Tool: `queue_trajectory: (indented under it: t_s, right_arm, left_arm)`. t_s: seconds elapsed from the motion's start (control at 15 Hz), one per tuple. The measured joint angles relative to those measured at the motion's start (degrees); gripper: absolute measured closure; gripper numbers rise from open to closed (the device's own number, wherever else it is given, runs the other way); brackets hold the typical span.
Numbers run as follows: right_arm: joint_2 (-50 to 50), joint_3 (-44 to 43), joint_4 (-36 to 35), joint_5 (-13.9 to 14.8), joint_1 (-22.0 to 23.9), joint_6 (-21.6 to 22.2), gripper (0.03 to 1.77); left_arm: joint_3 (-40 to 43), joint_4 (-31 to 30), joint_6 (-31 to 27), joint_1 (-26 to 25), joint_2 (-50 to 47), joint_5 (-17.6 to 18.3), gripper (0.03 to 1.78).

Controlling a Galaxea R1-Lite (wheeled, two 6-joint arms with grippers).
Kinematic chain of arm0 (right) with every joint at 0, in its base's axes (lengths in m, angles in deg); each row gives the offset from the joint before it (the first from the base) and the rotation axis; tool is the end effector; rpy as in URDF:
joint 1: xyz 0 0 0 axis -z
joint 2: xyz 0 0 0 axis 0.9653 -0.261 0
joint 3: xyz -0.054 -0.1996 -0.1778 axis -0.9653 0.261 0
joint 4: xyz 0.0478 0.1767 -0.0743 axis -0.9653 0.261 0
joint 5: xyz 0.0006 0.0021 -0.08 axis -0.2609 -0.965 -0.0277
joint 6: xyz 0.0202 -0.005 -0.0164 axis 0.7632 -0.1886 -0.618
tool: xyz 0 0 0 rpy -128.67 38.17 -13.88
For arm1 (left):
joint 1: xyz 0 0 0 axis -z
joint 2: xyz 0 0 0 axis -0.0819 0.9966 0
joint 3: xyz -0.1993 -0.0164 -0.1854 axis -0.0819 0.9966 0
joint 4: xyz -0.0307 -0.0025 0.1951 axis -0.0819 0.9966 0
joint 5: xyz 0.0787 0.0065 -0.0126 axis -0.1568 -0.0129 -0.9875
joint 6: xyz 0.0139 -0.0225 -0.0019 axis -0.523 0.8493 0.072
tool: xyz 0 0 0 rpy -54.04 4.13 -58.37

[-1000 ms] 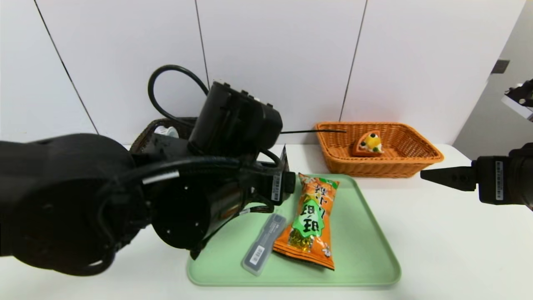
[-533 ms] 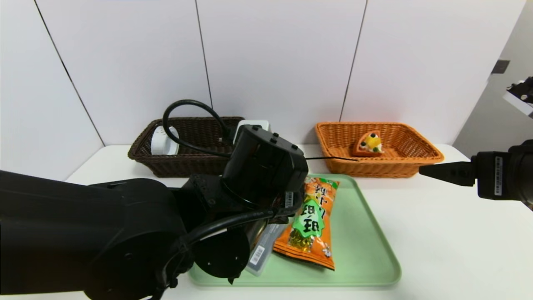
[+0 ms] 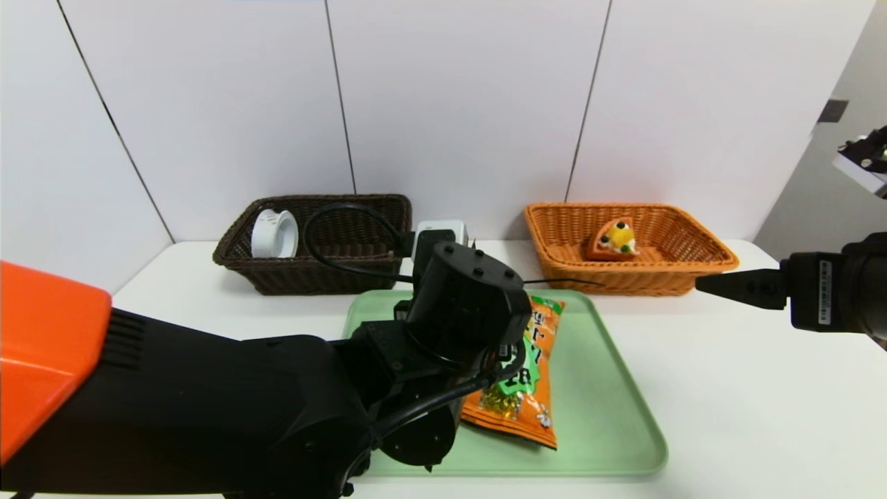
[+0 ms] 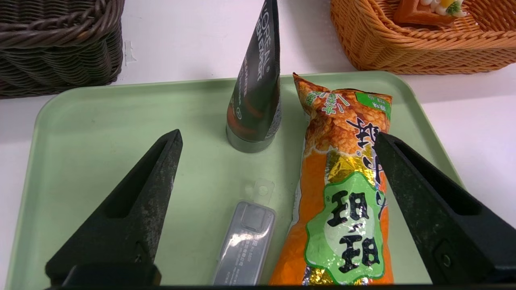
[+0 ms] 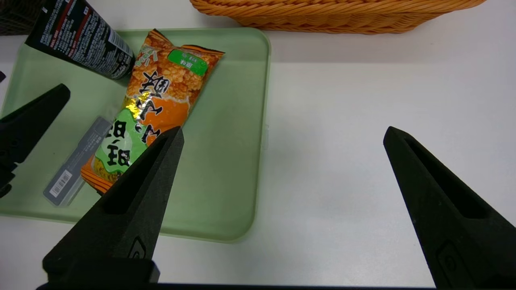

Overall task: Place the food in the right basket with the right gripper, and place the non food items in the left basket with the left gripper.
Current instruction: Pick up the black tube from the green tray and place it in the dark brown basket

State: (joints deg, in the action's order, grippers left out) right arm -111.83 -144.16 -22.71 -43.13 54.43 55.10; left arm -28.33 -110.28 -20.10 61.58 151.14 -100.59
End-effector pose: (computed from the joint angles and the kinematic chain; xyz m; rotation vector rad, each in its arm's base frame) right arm 0.1841 0.0643 0.2347 0.0972 0.5850 0.1269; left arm 0.2104 -0.2927 0.1419 -0.1668 0.3229 -0.2625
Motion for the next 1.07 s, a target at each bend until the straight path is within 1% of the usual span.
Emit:
queue_trajectory:
  t_s: [0.2, 0.47, 0.67, 0.93, 1.07]
  right_arm:
    - [0.02, 0.07, 0.02, -0.02, 0.0, 0.02, 0.09]
    - [0.24, 0.18, 0.07, -0.11, -0.02, 0.0, 0.09]
    - [0.41, 0.21, 0.09, -0.2, -0.02, -0.05, 0.09]
    - [1.01, 1.51, 0.05, -0.26, -0.09, -0.13, 0.09]
    - [1.23, 1.79, 0.09, -0.5, -0.09, -0.16, 0.09]
  left_arm:
    - [2.16, -5.71, -1.41, -0.07, 2.34, -2.15, 0.12]
    - [2.99, -11.43, -2.93, -0.38, 5.38, -2.71, 0.12]
    - [2.97, -16.64, -6.45, -1.05, 7.91, -3.22, 0.12]
    - [2.82, -24.36, -13.65, -3.05, 10.86, -3.78, 0.12]
    - [2.54, -28.31, -15.86, -3.66, 12.51, -3.72, 0.12]
